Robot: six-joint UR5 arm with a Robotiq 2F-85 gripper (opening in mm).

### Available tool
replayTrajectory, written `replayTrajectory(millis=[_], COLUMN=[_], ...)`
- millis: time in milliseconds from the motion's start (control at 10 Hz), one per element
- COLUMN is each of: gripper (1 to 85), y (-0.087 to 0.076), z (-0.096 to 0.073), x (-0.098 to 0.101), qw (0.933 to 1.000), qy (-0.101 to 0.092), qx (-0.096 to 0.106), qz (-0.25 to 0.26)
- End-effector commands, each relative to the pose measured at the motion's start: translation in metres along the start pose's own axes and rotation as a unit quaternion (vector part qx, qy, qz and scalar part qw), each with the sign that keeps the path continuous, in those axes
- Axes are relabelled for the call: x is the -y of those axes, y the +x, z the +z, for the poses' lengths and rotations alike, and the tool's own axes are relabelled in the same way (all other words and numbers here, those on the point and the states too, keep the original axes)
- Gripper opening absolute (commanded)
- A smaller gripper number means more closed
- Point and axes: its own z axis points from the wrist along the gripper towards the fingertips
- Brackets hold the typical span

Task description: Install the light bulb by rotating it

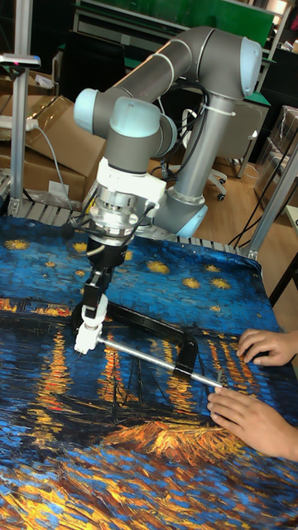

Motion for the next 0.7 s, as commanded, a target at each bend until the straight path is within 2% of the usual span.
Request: replayTrajectory(millis=[0, 400, 600], gripper=[25.0, 18.3, 15.7], y=[-0.0039, 0.0003, -0.0050], z=[0.0004, -0.0057, -0.0021], x=[-0.0004, -0.0042, -0.0036], qw=[0.9983, 0.9944, 0.9902], qy=[0.001, -0.008, -0.011], qx=[0.005, 0.002, 0.010], qz=[0.058, 0.106, 0.139])
